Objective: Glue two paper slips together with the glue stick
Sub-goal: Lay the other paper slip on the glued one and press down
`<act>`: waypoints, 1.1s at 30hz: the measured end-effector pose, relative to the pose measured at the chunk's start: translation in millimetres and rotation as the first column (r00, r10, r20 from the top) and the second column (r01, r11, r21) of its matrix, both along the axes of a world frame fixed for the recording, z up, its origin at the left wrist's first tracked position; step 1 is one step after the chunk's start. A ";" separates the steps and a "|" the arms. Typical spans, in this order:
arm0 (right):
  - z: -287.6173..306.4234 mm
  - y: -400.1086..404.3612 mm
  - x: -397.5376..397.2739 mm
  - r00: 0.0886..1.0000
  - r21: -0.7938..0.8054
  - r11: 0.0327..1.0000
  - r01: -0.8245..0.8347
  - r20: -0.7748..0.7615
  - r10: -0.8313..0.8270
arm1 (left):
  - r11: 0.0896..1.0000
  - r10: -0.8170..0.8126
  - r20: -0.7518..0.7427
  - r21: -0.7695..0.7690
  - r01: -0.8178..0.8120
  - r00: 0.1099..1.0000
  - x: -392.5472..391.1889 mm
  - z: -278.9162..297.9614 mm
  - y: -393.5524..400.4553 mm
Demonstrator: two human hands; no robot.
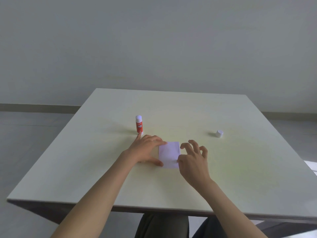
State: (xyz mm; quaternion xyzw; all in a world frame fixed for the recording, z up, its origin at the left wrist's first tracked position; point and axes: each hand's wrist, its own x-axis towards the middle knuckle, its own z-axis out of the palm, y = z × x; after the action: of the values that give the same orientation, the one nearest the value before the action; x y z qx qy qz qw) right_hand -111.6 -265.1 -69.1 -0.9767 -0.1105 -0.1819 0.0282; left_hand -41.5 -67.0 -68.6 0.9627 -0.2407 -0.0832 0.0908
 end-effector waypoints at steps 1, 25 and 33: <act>1.0 1.4 3.2 1.000 0.029 1.000 0.000 -0.019 0.001 | 0.998 0.018 0.010 -0.055 -0.017 1.000 -1.0 -1.3 1.4; -1.5 26.8 0.2 0.956 0.169 0.973 -0.154 -0.223 0.190 | 0.986 0.051 0.052 -0.159 -0.043 0.997 -8.5 -8.3 3.2; 1.1 -2.3 9.3 0.952 0.119 0.991 -0.057 -0.291 0.090 | 0.994 0.056 0.017 -0.095 -0.054 0.998 -6.1 -3.6 2.3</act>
State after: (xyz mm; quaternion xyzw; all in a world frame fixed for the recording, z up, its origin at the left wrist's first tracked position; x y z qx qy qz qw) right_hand -102.3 -267.3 -67.9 -0.9851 -0.1313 -0.0383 0.1046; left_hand -47.5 -64.7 -72.2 0.9644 -0.2187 -0.0596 0.1362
